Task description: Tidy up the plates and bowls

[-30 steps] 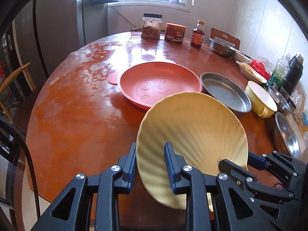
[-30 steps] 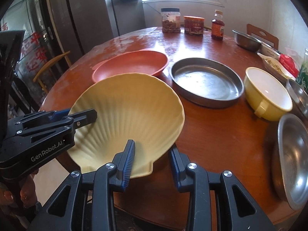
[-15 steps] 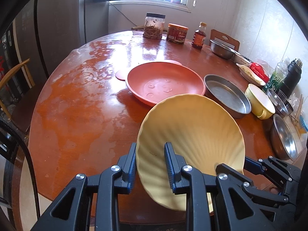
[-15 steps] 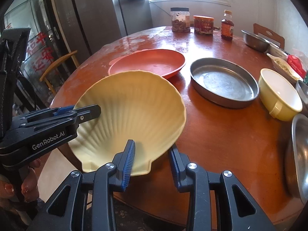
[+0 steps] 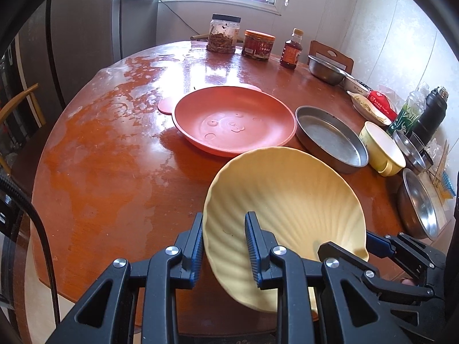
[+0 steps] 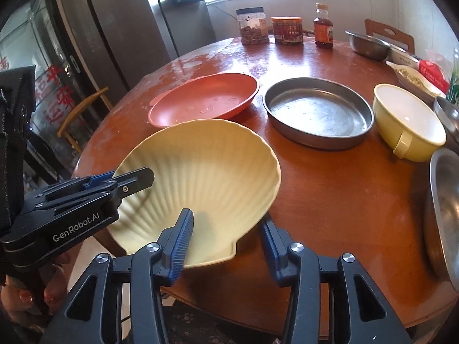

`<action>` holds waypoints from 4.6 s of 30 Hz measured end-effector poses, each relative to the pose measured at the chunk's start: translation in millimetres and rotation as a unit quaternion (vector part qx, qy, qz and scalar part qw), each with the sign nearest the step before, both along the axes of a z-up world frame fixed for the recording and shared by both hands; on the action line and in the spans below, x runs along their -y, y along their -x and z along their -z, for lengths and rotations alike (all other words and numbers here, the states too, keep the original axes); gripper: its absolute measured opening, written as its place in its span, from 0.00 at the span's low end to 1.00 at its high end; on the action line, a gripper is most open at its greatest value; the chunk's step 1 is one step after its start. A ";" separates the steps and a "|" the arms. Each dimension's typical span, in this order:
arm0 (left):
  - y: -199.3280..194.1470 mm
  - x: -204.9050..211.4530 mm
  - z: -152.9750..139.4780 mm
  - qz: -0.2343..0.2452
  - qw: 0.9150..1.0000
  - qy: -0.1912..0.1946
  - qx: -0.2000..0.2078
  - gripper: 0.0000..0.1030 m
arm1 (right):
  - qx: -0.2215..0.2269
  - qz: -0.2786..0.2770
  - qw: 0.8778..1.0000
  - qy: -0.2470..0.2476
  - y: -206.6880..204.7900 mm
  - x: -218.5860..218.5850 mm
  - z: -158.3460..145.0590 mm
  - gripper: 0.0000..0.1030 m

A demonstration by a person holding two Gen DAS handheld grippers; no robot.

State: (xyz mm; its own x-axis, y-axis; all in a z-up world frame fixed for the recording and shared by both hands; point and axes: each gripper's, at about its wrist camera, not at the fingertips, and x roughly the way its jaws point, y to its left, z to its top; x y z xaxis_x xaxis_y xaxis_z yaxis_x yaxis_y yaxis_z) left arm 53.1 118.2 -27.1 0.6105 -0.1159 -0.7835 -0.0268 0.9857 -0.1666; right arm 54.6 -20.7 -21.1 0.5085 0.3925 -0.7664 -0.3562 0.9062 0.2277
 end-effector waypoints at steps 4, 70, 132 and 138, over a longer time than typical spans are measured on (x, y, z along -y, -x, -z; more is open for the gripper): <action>-1.8 -2.1 -2.0 -0.002 1.000 0.006 0.009 0.27 | -0.005 0.010 1.000 -0.016 -0.8 8.2 -0.9 0.52; -78.0 -36.4 -45.4 -0.093 0.995 0.012 0.026 0.38 | 0.088 -0.027 0.996 -0.016 -157.3 -41.5 -41.5 0.32; 53.3 28.1 -59.1 -0.084 0.995 -0.022 0.052 0.38 | 0.122 -0.075 0.989 -0.021 -25.9 14.0 -69.0 0.33; 58.0 27.6 -46.4 -0.081 0.996 -0.022 0.039 0.38 | 0.103 -0.082 0.991 -0.011 -25.0 13.2 -53.4 0.33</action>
State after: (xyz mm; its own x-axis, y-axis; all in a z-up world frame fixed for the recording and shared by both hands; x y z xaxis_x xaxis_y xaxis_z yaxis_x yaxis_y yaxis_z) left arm -4.9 90.6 19.3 0.6780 0.0217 -0.7347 -0.1744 0.9758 -0.1322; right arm 79.6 -33.9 32.2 0.5818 0.4974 -0.6435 -0.5389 0.8283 0.1530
